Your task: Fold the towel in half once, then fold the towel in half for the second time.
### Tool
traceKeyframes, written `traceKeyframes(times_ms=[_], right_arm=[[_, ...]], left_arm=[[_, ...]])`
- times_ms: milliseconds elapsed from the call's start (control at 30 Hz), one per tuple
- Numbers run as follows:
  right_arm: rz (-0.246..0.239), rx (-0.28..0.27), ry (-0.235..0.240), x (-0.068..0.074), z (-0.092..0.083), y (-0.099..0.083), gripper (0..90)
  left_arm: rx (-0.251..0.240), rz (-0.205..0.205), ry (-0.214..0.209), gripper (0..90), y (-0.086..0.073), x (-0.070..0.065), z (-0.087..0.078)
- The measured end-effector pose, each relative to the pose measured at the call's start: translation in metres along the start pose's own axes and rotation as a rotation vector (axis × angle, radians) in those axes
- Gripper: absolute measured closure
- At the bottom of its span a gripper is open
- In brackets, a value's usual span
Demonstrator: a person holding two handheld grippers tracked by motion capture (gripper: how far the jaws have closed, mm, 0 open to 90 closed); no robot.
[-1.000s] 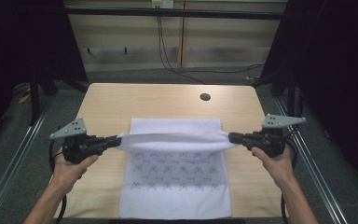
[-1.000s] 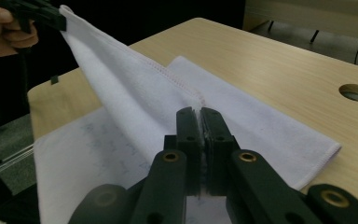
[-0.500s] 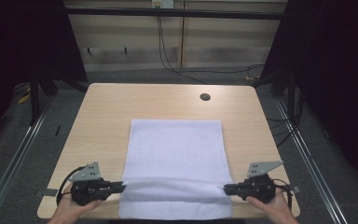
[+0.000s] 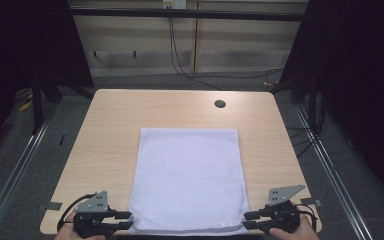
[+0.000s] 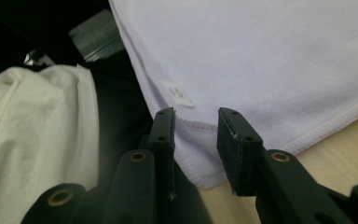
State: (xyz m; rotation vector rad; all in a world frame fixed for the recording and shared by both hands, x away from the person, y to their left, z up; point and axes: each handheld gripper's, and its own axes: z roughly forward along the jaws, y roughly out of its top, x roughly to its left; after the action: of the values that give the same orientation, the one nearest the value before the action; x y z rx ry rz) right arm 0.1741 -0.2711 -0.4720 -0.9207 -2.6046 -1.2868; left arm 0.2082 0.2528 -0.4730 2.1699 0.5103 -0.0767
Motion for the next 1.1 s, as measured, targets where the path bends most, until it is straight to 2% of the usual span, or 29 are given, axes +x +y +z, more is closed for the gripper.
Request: traceKeyframes(times_ms=[33,67,133,200,233,300,333,467,533,600,667,700,767,833,900,933,1000,1100], right_arm=[[0.008,-0.015,-0.016,-0.002,-0.001,0.000,67.9],[0.015,-0.031,-0.035,-0.004,-0.001,0.001,67.0],[0.041,-0.069,-0.068,-0.010,-0.002,0.004,64.7],[0.056,-0.090,-0.131,-0.018,-0.003,0.010,61.3],[0.060,-0.103,-0.146,-0.021,-0.002,0.012,62.0],[0.073,-0.122,-0.171,-0.030,0.001,0.019,62.5],[0.070,-0.122,-0.186,-0.035,0.004,0.023,62.5],[0.058,-0.115,-0.218,-0.049,0.019,0.042,61.4],[0.053,-0.112,-0.230,-0.057,0.028,0.052,60.3],[0.047,-0.106,-0.239,-0.064,0.037,0.061,59.0],[0.038,-0.096,-0.255,-0.070,0.046,0.071,57.8],[0.040,-0.096,-0.253,-0.073,0.050,0.075,56.6],[0.048,-0.076,-0.248,-0.080,0.058,0.084,54.9],[0.039,-0.063,-0.277,-0.088,0.065,0.091,53.6],[0.043,-0.055,-0.285,-0.097,0.071,0.098,52.7],[0.043,-0.051,-0.296,-0.101,0.074,0.101,51.8],[0.051,-0.067,-0.290,-0.108,0.076,0.107,51.0],[0.056,-0.066,-0.300,-0.119,0.081,0.114,50.3]], left_arm=[[-0.023,-0.008,0.031,64.7,0.001,0.002,-0.002],[-0.050,-0.027,0.045,63.3,0.003,0.005,-0.002],[-0.071,-0.051,0.057,61.7,0.007,0.015,-0.001],[-0.065,-0.095,0.084,57.0,0.012,0.029,0.005],[-0.064,-0.130,0.103,56.1,0.015,0.040,0.008],[-0.071,-0.179,0.135,55.0,0.022,0.052,0.013],[-0.063,-0.189,0.146,54.1,0.026,0.058,0.016],[-0.047,-0.186,0.187,51.1,0.042,0.077,0.031],[-0.045,-0.194,0.205,49.1,0.048,0.087,0.038],[-0.036,-0.217,0.202,47.8,0.053,0.097,0.045],[-0.034,-0.218,0.234,46.0,0.058,0.107,0.051],[-0.038,-0.239,0.231,46.4,0.062,0.114,0.055],[-0.044,-0.239,0.255,45.4,0.067,0.121,0.059],[-0.025,-0.243,0.290,45.9,0.072,0.131,0.066],[-0.040,-0.265,0.285,47.5,0.073,0.139,0.074],[-0.033,-0.262,0.282,49.6,0.073,0.141,0.078],[-0.016,-0.239,0.283,48.6,0.073,0.140,0.082],[-0.020,-0.216,0.271,50.0,0.071,0.143,0.082]])
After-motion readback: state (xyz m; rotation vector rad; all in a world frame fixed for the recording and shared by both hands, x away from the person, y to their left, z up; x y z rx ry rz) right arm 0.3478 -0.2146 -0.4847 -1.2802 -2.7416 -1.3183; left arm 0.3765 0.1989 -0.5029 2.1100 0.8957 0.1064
